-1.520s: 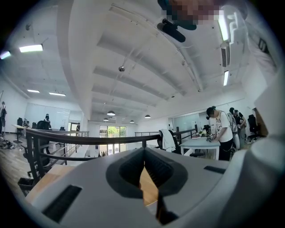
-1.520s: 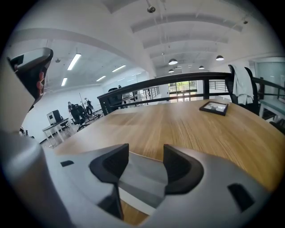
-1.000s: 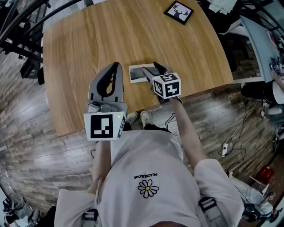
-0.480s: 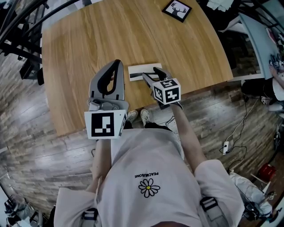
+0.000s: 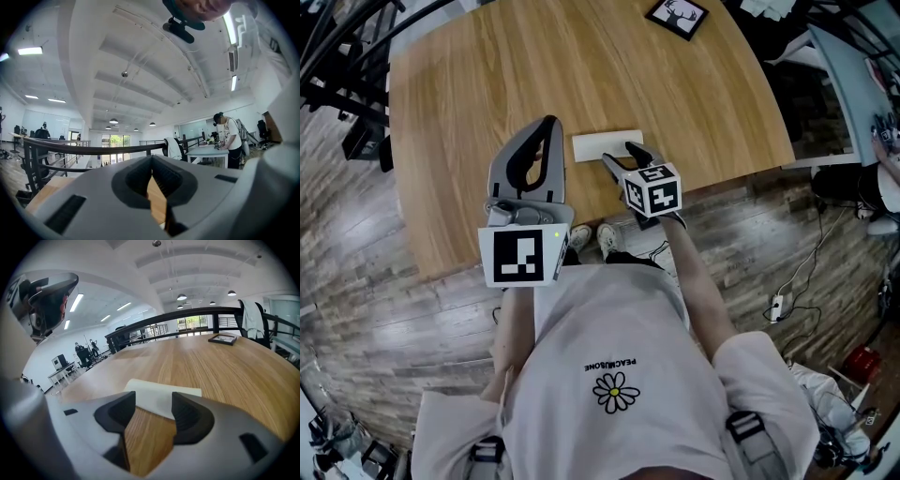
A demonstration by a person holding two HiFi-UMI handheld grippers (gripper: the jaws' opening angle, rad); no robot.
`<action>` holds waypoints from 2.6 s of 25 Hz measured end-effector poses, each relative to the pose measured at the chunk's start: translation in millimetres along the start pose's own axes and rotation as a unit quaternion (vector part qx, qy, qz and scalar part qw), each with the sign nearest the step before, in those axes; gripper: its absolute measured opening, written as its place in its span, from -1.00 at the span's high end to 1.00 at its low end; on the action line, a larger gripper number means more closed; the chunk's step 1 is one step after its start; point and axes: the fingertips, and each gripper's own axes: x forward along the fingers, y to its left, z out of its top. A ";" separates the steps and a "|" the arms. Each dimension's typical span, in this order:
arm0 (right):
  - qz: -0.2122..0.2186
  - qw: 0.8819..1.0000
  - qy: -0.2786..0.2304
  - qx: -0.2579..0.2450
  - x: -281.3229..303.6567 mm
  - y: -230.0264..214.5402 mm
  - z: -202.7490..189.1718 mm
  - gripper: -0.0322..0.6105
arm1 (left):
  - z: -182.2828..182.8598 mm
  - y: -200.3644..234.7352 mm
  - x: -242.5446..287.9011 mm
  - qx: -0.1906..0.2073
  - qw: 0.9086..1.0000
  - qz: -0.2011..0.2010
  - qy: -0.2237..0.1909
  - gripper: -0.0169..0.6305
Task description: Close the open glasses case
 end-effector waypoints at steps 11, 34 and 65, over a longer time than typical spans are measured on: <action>-0.002 1.000 0.010 -0.025 1.6 3.6 -3.5 0.18 | 1.5 1.3 -1.8 0.005 1.000 0.002 -0.001 0.89; -0.061 0.944 -0.310 -0.090 -155.1 55.9 186.7 0.72 | 25.6 -7.1 -0.2 0.042 0.999 -0.006 -0.034 0.89; -0.111 0.940 -0.297 -0.127 -168.6 52.6 176.7 0.88 | 23.8 -24.6 16.9 0.043 0.997 -0.044 -0.036 0.89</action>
